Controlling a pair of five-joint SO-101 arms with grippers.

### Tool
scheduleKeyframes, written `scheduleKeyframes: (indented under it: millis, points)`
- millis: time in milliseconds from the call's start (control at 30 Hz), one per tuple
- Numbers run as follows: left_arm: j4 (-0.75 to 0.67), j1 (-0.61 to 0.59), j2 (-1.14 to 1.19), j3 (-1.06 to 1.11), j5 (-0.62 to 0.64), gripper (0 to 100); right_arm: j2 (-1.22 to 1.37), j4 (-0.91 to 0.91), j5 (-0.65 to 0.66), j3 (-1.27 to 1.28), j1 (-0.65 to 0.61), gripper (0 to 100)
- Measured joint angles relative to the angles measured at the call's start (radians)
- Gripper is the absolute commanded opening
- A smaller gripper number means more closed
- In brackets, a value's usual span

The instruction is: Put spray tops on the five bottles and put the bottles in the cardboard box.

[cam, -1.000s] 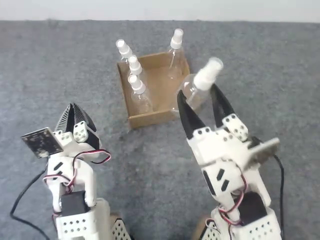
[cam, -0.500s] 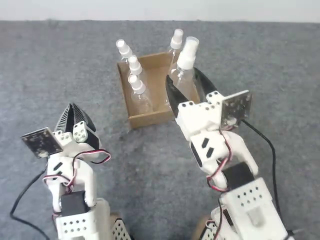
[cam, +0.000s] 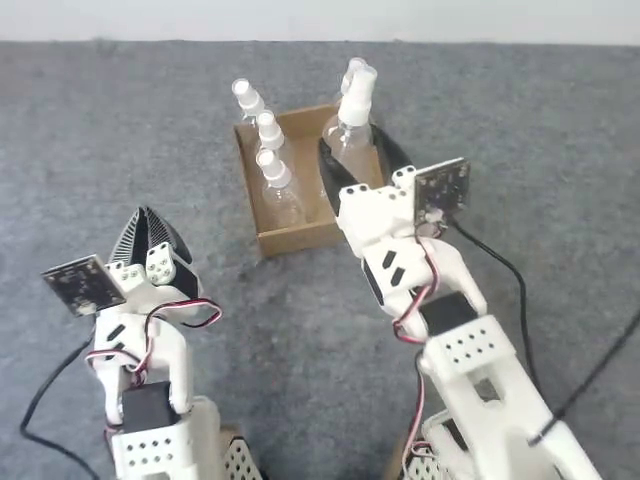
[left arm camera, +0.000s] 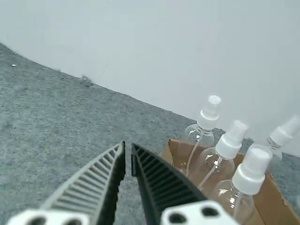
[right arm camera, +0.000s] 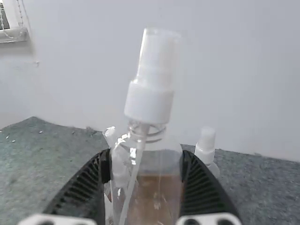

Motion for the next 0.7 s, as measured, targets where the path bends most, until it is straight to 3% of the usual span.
scheduleKeyframes:
  millis: [167,700]
  points:
    - [0.000,0.000,0.000,0.000,0.000,1,0.106,-0.106,0.068,0.000,0.000,2.0]
    - [0.000,0.000,0.000,0.000,-0.005,1,0.376,-0.344,0.081,0.000,0.023,2.0]
